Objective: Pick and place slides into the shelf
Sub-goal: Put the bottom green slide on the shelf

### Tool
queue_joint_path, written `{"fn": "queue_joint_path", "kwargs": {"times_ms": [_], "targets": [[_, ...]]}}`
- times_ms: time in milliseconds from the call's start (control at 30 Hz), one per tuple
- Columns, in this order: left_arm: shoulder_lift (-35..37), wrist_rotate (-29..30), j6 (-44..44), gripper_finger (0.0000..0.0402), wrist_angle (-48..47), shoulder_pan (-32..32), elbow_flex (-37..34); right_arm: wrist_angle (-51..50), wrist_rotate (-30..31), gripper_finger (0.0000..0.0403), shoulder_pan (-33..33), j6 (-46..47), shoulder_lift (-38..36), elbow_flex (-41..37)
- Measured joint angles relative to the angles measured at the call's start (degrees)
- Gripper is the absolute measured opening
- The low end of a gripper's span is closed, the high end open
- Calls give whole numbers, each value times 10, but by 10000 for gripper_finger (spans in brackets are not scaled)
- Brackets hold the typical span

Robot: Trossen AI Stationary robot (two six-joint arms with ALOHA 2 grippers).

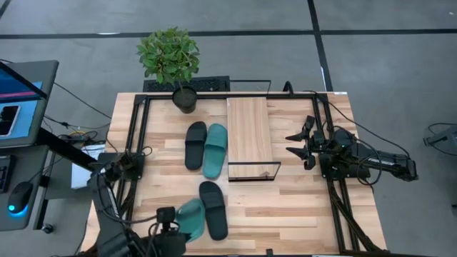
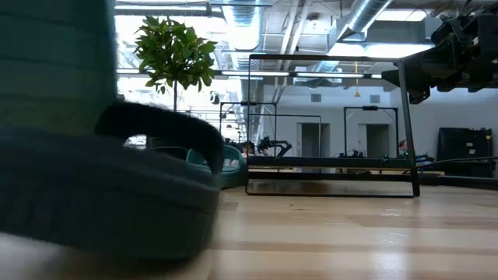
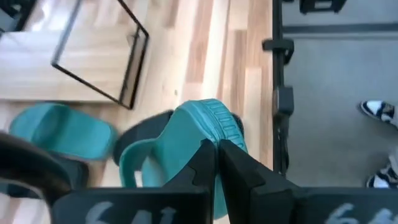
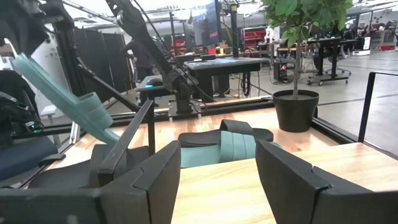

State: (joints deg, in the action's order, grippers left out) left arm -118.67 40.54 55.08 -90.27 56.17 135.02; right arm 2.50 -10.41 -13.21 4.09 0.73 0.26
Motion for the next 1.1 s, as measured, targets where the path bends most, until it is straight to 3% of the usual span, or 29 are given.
{"fn": "queue_joint_path", "kwargs": {"times_ms": [200, 667, 1100], "targets": [[7, 33, -51, 0, 3, -15, 0, 0, 0, 201, 0, 0, 0, 0], [50, 47, -160, 0, 2, -46, -1, 0, 0, 201, 0, 0, 0, 0], [135, 131, -252, 1, 3, -68, -1, 0, 0, 201, 0, 0, 0, 0]]}}
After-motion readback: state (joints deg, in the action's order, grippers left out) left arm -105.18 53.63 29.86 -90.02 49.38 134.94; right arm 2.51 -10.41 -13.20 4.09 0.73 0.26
